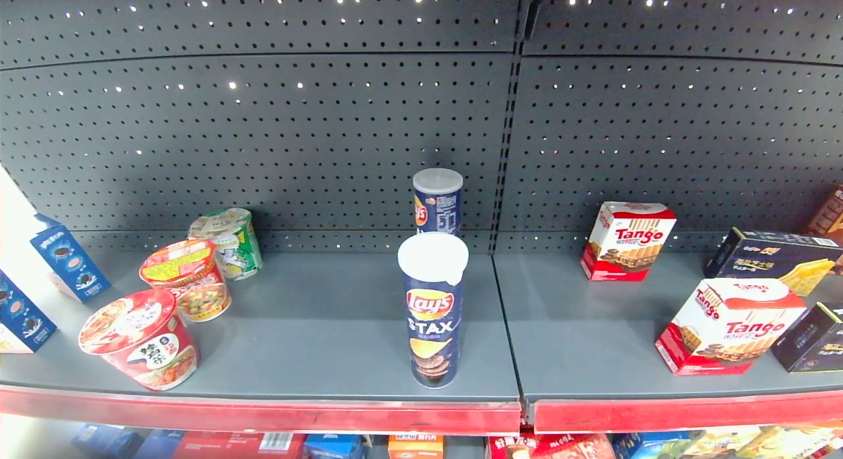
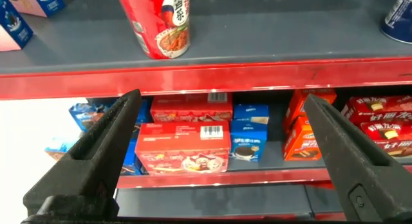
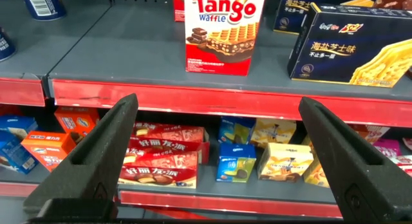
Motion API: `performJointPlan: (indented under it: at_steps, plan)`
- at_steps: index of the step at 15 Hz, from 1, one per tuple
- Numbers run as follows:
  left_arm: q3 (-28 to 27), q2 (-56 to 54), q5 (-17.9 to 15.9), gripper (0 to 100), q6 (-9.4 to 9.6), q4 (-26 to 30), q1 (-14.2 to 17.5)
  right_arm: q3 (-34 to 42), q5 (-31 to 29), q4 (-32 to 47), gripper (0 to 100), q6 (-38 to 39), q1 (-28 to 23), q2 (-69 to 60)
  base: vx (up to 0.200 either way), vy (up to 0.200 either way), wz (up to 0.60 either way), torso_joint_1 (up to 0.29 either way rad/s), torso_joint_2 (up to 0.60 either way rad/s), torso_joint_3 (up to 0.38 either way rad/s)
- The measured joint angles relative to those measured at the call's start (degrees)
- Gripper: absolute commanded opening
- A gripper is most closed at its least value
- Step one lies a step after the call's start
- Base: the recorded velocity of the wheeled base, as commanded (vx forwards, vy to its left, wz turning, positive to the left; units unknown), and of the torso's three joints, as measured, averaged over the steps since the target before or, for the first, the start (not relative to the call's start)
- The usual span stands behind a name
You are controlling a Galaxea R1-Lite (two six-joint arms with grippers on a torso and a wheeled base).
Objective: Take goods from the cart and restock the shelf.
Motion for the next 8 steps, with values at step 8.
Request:
performJointPlan:
  at_steps: [8]
  plan:
    - [0.0, 0.0, -1.2, 100, -0.24, 0.1, 0.0, 0.0, 0.0, 0.0, 100, 0.0, 0.0, 0.0, 0.000, 0.000, 0.00, 0.000, 0.00, 0.000]
